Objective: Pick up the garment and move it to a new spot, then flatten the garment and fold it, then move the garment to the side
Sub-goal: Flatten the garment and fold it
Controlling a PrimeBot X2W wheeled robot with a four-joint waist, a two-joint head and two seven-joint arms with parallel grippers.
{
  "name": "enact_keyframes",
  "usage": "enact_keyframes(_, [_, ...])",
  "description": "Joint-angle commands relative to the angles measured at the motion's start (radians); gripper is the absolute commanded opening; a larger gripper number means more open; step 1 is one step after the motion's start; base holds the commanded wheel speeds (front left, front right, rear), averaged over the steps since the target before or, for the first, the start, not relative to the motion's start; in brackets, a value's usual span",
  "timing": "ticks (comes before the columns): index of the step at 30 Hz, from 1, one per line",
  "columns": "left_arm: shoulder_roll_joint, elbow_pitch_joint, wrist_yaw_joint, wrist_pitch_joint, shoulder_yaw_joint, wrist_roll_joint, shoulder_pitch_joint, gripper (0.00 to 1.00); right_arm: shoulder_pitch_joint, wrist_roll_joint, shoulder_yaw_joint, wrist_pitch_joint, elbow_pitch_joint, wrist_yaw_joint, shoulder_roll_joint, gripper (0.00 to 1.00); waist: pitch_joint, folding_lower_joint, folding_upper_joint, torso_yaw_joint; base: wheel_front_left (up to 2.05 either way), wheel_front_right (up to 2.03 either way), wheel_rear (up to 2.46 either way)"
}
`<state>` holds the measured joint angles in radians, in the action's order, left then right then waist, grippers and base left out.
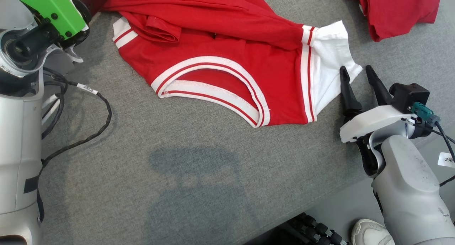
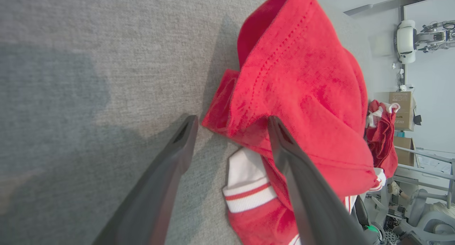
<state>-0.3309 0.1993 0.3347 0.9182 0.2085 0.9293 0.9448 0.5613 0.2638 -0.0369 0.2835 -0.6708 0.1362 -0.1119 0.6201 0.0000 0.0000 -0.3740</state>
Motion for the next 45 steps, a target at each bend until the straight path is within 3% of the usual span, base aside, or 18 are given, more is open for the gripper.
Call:
enact_keyframes(1, [0.004,0.001,-0.006,0.000,0.001,0.003,0.021,1.00,-0.057,0.003,-0.005,-0.035,-0.058,-0.010,0.007,1.00,-0.002,0.0000,0.0000,0.000,0.00,0.00,0.00])
enact_keyframes(3, [0.011,0.000,-0.011,0.004,0.000,0.015,0.026,1.00,-0.054,0.002,-0.005,-0.035,-0.059,-0.010,0.009,1.00,-0.003,0.0000,0.0000,0.000,0.00,0.00,0.00])
enact_keyframes(4, [0.015,-0.002,-0.016,-0.001,-0.002,0.019,0.030,0.58,-0.052,0.002,-0.006,-0.035,-0.059,-0.010,0.010,1.00,-0.003,0.0000,0.0000,-0.001,0.00,0.00,0.00])
enact_keyframes(6, [0.029,-0.004,-0.021,0.006,-0.004,0.036,0.032,0.00,-0.050,0.002,-0.008,-0.035,-0.059,-0.010,0.013,1.00,-0.003,0.0000,0.0000,0.000,0.00,0.00,0.00])
enact_keyframes(12, [0.039,-0.013,-0.041,0.024,0.016,0.047,0.015,0.00,-0.052,0.010,-0.017,-0.035,-0.064,-0.010,0.018,1.00,-0.002,0.0000,0.0000,0.002,0.00,0.00,0.00])
enact_keyframes(13, [0.039,-0.016,-0.045,0.024,0.019,0.050,0.013,0.00,-0.052,0.011,-0.025,-0.035,-0.063,-0.008,0.018,0.84,-0.002,0.0000,0.0000,0.002,0.00,0.00,0.00])
enact_keyframes(14, [0.036,-0.018,-0.048,0.019,0.019,0.047,0.015,0.00,-0.052,0.016,-0.031,-0.035,-0.058,-0.008,0.017,0.27,-0.003,0.0000,0.0000,0.004,0.00,0.00,0.00])
enact_keyframes(15, [0.034,-0.017,-0.050,0.017,0.018,0.045,0.018,0.00,-0.053,0.021,-0.035,-0.035,-0.054,-0.007,0.014,0.10,-0.004,0.0000,0.0000,0.005,0.00,0.00,0.00])
enact_keyframes(16, [0.035,-0.017,-0.053,0.014,0.014,0.049,0.023,0.00,-0.054,0.026,-0.045,-0.035,-0.051,-0.007,0.010,0.00,-0.007,0.0000,0.0000,0.007,0.00,0.00,0.00])
enact_keyframes(22, [0.048,-0.019,-0.069,-0.014,-0.017,0.069,0.056,0.00,-0.049,0.093,-0.088,-0.028,0.018,-0.007,-0.030,0.00,-0.037,0.0000,0.0000,0.026,0.00,0.00,0.00])
enact_keyframes(32, [0.102,-0.063,-0.096,-0.034,-0.073,0.154,0.101,0.00,-0.067,0.188,-0.077,-0.066,0.315,-0.006,-0.170,0.00,-0.125,0.0000,0.0000,0.083,0.00,0.00,0.00])
enact_keyframes(39, [0.132,-0.126,-0.115,-0.071,-0.138,0.215,0.107,0.00,-0.098,0.179,-0.007,-0.187,0.594,-0.006,-0.264,0.00,-0.211,0.0000,0.0000,0.137,0.00,0.00,0.00])
enact_keyframes(40, [0.130,-0.152,-0.114,-0.075,-0.158,0.226,0.105,0.00,-0.106,0.189,0.021,-0.239,0.683,-0.006,-0.296,0.00,-0.238,0.0000,0.0000,0.155,0.00,0.00,0.00])
enact_keyframes(45, [0.115,-0.222,-0.109,-0.069,-0.189,0.245,0.063,0.00,-0.105,0.239,0.098,-0.371,0.868,-0.006,-0.380,0.00,-0.318,0.0000,0.0000,0.209,0.00,0.00,0.00])
